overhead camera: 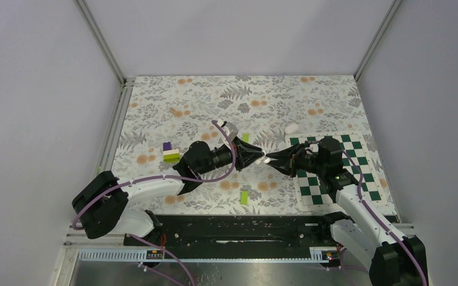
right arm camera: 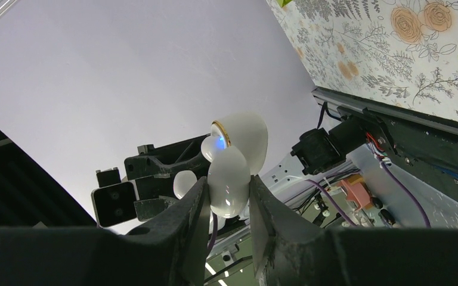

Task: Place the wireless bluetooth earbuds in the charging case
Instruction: Insert the right earbud into the right side groove of the charging case.

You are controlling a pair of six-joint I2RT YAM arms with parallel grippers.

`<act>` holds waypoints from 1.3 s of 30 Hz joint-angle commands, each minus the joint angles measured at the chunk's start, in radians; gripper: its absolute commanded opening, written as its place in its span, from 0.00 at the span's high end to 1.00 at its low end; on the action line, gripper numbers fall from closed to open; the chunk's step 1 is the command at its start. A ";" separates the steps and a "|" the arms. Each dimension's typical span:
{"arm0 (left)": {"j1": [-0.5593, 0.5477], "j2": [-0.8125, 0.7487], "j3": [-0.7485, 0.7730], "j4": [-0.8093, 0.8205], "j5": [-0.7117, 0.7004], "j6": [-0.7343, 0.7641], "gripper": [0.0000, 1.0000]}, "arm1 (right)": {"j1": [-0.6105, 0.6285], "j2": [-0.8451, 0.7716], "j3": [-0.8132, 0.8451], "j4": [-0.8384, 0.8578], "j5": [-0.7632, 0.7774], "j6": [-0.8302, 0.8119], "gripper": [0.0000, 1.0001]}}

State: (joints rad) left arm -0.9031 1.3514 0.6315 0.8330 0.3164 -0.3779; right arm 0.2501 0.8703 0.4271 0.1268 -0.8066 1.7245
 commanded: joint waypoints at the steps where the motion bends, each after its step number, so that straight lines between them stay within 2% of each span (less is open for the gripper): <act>1: -0.004 -0.018 -0.008 0.034 -0.025 0.048 0.88 | 0.008 -0.009 0.009 0.060 -0.028 0.020 1.00; 20: -0.024 -0.067 -0.004 -0.078 -0.025 0.125 0.89 | 0.004 -0.012 -0.030 0.100 -0.010 0.037 1.00; 35: -0.036 -0.055 -0.002 -0.110 -0.039 0.084 0.91 | -0.006 -0.032 0.007 0.040 0.010 -0.046 1.00; 39: -0.037 -0.053 0.031 -0.207 -0.063 0.095 0.92 | -0.008 -0.030 0.008 0.039 0.014 -0.062 1.00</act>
State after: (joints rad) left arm -0.9348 1.3045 0.6312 0.6956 0.2783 -0.2859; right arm 0.2481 0.8589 0.3893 0.1467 -0.7940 1.6875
